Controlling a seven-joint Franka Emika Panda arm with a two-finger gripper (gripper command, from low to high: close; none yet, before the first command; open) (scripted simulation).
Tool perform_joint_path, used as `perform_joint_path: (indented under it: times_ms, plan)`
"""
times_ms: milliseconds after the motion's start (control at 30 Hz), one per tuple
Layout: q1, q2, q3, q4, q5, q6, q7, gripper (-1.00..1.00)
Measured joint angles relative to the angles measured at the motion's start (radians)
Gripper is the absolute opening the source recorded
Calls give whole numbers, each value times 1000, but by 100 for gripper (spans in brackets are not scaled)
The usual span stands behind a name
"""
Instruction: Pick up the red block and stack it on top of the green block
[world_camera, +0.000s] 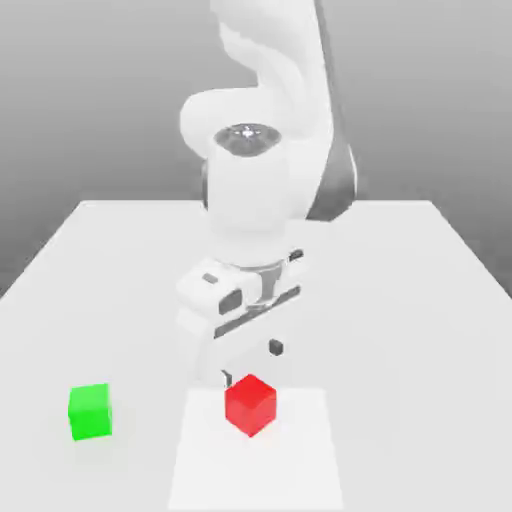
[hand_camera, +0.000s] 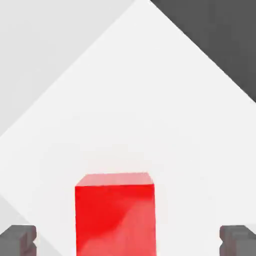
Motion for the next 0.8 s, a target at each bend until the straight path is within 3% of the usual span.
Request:
perform_joint_path:
  times_ms: [233,267,500,800]
  plan:
    - [-72,168,108,22,147,139,-109,0]
    - [-92,193,132,24,163,160,-121,-100]
    - [-98,199,139,25,166,163,-122,-100]
    - [-68,1,63,-2,-7,-1,2,-100]
